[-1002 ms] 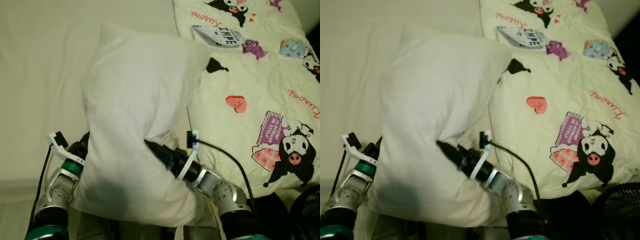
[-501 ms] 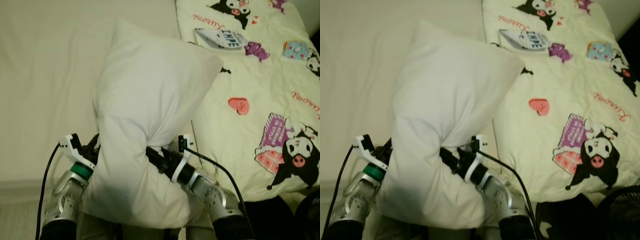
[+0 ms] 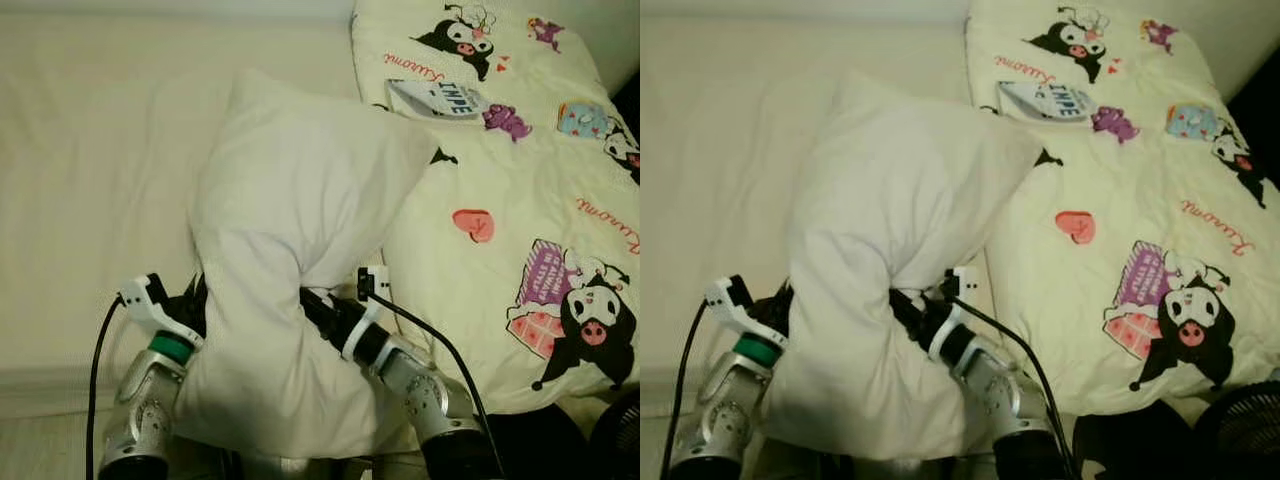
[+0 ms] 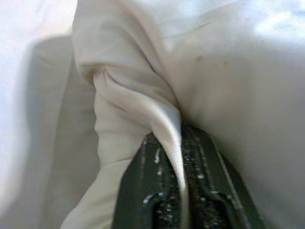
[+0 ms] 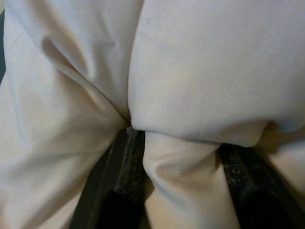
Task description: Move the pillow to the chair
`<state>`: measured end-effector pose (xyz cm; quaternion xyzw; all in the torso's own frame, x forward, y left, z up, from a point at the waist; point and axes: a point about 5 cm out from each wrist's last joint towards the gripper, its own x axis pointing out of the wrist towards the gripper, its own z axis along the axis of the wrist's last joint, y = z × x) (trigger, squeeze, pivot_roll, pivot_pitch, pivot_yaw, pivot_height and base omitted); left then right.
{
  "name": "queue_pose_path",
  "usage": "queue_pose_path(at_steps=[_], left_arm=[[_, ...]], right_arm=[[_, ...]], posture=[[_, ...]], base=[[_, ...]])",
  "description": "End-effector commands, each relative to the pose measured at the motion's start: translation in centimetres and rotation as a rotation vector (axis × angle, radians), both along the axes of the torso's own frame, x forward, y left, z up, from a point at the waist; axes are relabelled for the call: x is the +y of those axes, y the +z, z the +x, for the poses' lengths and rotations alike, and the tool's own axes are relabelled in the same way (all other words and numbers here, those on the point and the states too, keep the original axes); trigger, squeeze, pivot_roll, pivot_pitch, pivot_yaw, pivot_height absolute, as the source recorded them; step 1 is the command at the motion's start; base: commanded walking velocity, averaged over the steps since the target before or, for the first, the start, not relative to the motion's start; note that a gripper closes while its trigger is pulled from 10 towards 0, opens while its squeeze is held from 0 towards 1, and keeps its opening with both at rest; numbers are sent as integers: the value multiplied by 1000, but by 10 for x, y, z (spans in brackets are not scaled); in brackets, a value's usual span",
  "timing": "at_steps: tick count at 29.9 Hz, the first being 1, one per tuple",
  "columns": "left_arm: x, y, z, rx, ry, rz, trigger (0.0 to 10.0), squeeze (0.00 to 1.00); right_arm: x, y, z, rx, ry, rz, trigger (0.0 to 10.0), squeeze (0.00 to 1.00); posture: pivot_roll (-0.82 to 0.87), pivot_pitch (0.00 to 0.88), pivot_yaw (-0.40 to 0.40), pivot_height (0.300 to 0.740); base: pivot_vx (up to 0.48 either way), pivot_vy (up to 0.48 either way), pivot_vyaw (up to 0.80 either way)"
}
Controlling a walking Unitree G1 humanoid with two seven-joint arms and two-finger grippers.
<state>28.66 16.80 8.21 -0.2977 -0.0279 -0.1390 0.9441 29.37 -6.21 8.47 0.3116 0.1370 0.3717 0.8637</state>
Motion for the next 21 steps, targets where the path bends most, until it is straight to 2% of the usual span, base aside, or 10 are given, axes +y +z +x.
queue_pose_path(at_steps=[1, 9, 21], left_arm=[[-31, -1, -2, 0, -111, 5, 0, 0], [-40, 14, -9, -51, -84, 18, 0, 0], [-44, 18, -12, -52, -43, 31, 0, 0]], right_arm=[[27, 1, -9, 0, 86, 9, 0, 0], [33, 24, -12, -75, 51, 50, 0, 0], [33, 23, -11, -73, -10, 25, 0, 0]], posture=[[32, 99, 6, 595], [26, 75, 9, 595], [27, 55, 4, 595]], base=[[0, 0, 0], [0, 0, 0], [0, 0, 0]])
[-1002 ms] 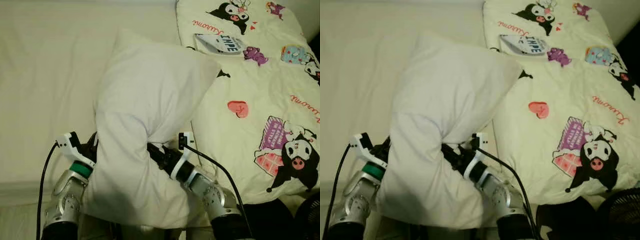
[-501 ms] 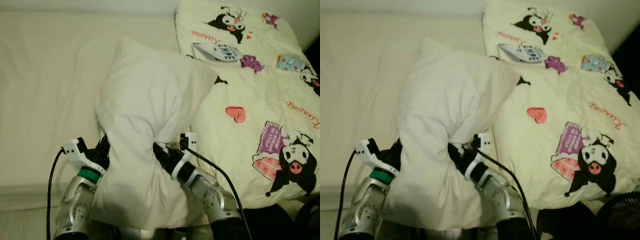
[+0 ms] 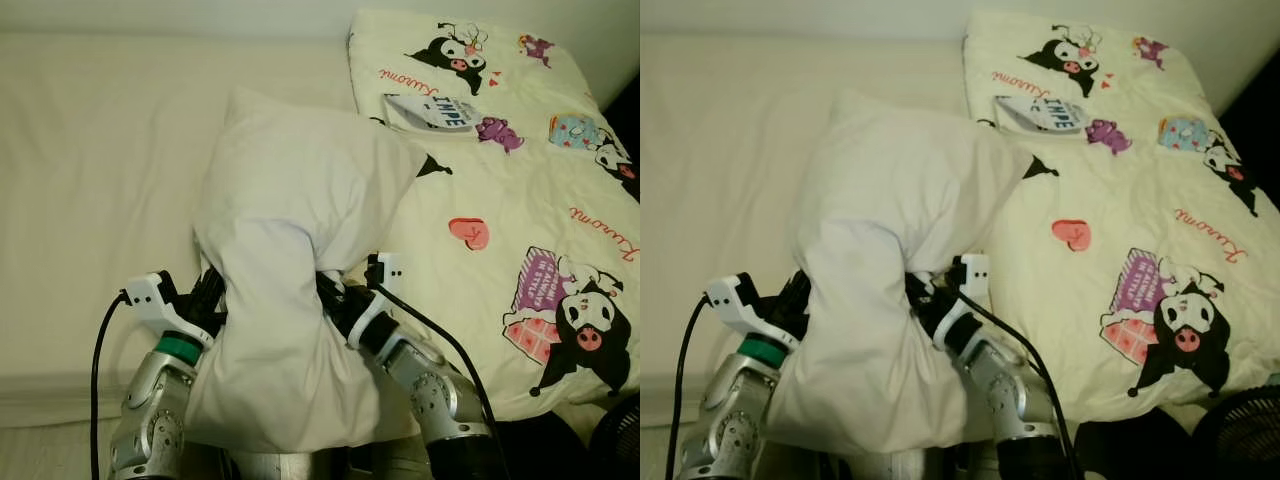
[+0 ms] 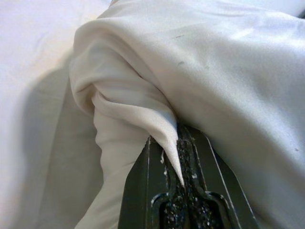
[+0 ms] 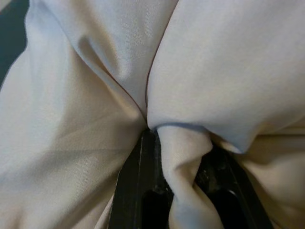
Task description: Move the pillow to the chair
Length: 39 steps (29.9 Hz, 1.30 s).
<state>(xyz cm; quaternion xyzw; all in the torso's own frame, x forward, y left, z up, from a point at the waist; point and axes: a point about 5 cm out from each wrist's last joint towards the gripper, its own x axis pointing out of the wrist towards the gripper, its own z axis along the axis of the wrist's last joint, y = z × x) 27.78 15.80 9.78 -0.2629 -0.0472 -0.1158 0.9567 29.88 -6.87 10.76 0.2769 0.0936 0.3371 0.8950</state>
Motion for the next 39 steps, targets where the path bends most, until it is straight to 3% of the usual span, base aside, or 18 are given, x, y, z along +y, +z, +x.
queue_pose_path(at_steps=[1, 4, 5, 6, 7, 11, 23, 29, 39], left_arm=[[-34, 4, -2, -21, -98, -14, 0, 0], [-34, 6, -1, -24, -90, 10, 0, 0], [-35, 7, 1, -16, -87, 37, 8510, 0], [-35, 7, 1, -16, -87, 37, 8510, 0], [-37, 9, 2, -13, -89, 66, 10000, 0], [-42, 16, 6, -24, -95, 102, 10000, 0], [-43, 19, 6, -28, -72, 145, 10000, 0], [-45, 19, 6, -21, -70, 145, 10000, 0], [-42, 18, 6, -6, -43, 120, 10000, 0]], right_arm=[[37, -1, -14, 5, 56, 39, 0, 0], [34, -3, -11, -6, 15, -7, 0, 0], [33, -5, -10, 1, 3, -27, 10000, 0], [33, -5, -10, 1, 3, -27, 10000, 0], [33, -6, -10, 14, -13, -19, 10000, 0], [30, -10, -10, 60, -42, 7, 10000, 0], [30, -11, -12, 57, -92, 42, 10000, 0], [30, -6, -11, 50, -95, 83, 10000, 0], [27, -6, -8, 47, -119, 69, 10000, 0]], posture=[[30, 54, 4, 595], [30, 54, 4, 595], [29, 48, 9, 595], [29, 48, 9, 595], [29, 48, 9, 595], [36, 45, 21, 595], [36, 58, 47, 635], [36, 61, 47, 665], [37, 64, 39, 695]], base=[[0, 0, 0], [0, 0, 0], [0, 0, 0], [0, 0, 0], [0, 0, 0], [0, 0, 0], [0, 0, 0], [0, 0, 0], [0, 0, 0]])
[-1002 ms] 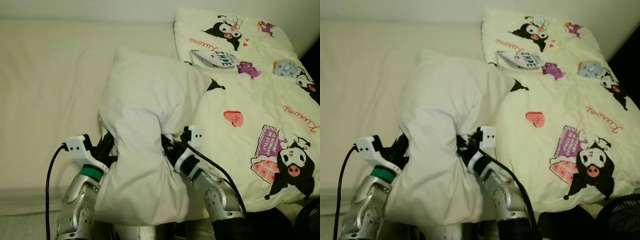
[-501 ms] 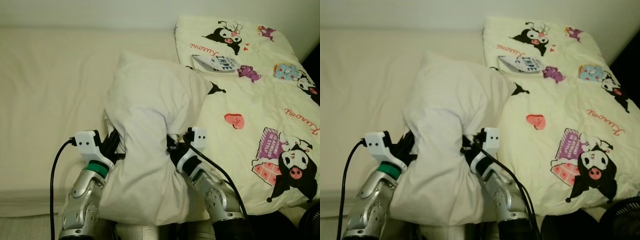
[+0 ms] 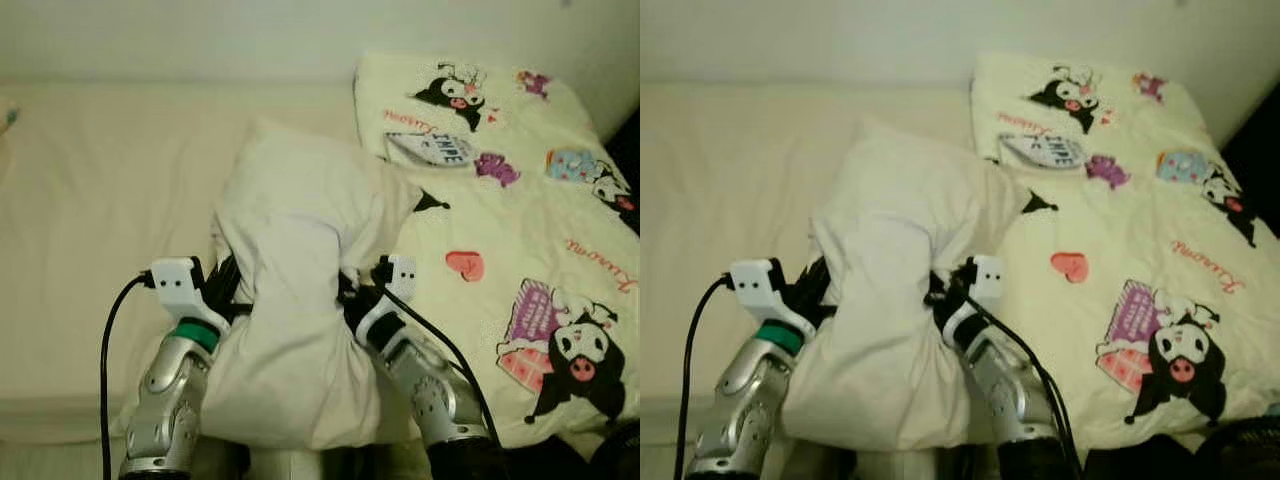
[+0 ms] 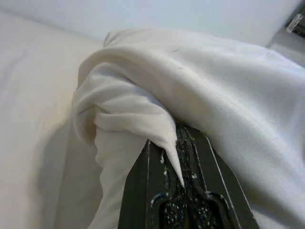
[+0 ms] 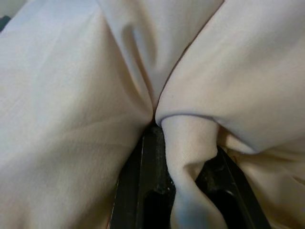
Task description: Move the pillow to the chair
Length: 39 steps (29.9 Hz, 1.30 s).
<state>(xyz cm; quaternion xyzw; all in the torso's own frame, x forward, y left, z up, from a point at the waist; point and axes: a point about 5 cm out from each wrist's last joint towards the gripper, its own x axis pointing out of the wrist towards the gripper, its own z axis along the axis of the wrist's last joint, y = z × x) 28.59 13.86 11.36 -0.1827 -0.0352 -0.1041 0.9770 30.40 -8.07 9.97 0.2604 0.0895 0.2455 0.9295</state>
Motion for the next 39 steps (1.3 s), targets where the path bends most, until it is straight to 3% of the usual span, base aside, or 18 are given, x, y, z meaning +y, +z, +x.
queue_pose_path(at_steps=[1, 12, 23, 27, 30, 39], left_arm=[[-22, 2, -3, -12, -71, -47, 10000, 0], [-20, 3, -4, -10, -66, -34, 10000, 0], [-19, 4, -5, -8, -63, -32, 10000, 0], [-20, 4, -5, -6, -64, -30, 10000, 0], [-21, 5, -4, -13, -65, -20, 10000, 0], [-24, 9, -4, -28, -66, 5, 10000, 0]], right_arm=[[39, 2, -13, 13, 65, 137, 10000, 0], [38, 8, -10, -35, 31, 96, 10000, 0], [28, 11, -7, -45, -48, 163, 10000, 0], [29, 12, -8, -74, -32, 92, 10000, 0], [35, 10, -12, -114, -11, -20, 10000, 0], [35, 9, -11, -145, -40, -100, 10000, 0]], posture=[[37, 64, 39, 700], [38, 62, 41, 740], [42, 66, 42, 740], [41, 66, 42, 740], [39, 63, 40, 740], [37, 66, 36, 740]], base=[[0, 0, 0], [0, 0, 0], [0, 0, 0], [0, 0, 0], [0, 0, 0], [0, 0, 0]])
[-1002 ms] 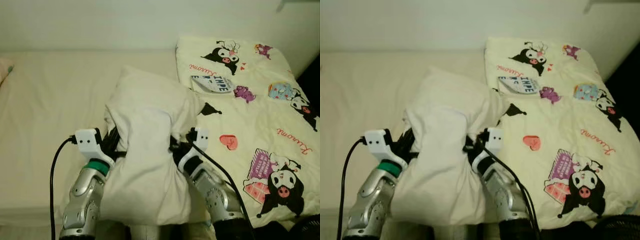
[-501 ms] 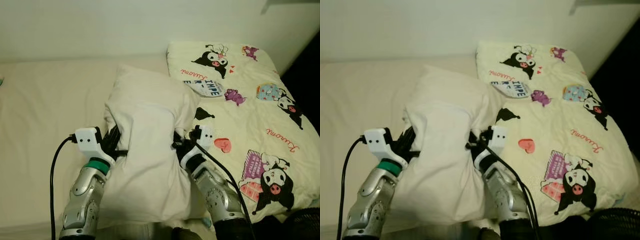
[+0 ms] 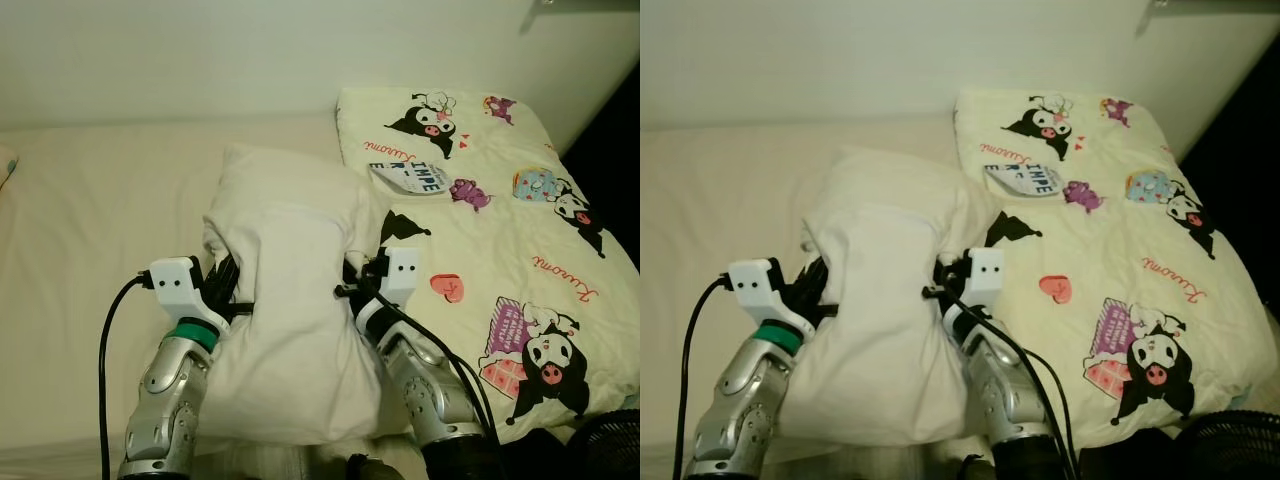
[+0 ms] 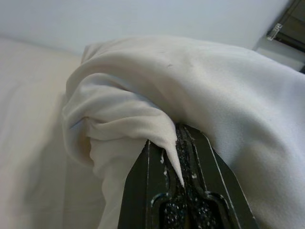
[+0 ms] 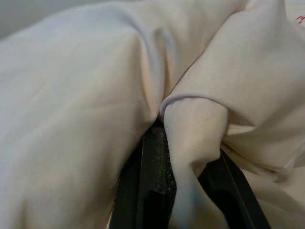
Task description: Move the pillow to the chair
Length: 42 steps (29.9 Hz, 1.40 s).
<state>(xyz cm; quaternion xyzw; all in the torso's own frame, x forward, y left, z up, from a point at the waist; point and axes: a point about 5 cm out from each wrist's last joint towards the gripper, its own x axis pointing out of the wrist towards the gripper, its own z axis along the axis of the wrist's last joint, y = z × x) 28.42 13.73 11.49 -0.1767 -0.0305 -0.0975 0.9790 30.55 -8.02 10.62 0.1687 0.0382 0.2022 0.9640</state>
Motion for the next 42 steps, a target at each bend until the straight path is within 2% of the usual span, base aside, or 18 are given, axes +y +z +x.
queue_pose_path(at_steps=[1, 12, 34, 42], left_arm=[[-22, 8, -2, -38, -79, -8, 10000, 0], [-25, 11, -3, -58, -79, 4, 10000, 0], [-33, 12, -5, -73, -117, 47, 10000, 0], [-31, 14, -5, -79, -111, 44, 10000, 0]], right_arm=[[34, 2, -13, -19, 74, 66, 10000, 0], [38, 7, -13, -55, 74, 65, 10000, 0], [35, 5, -16, -54, 55, 69, 10000, 0], [34, 6, -16, -60, 54, 72, 10000, 0]], posture=[[37, 66, 36, 740], [39, 70, 30, 740], [26, 49, 37, 740], [26, 40, 38, 740]], base=[[0, 0, 0], [0, 0, 0], [0, 0, 0], [0, 0, -723]])
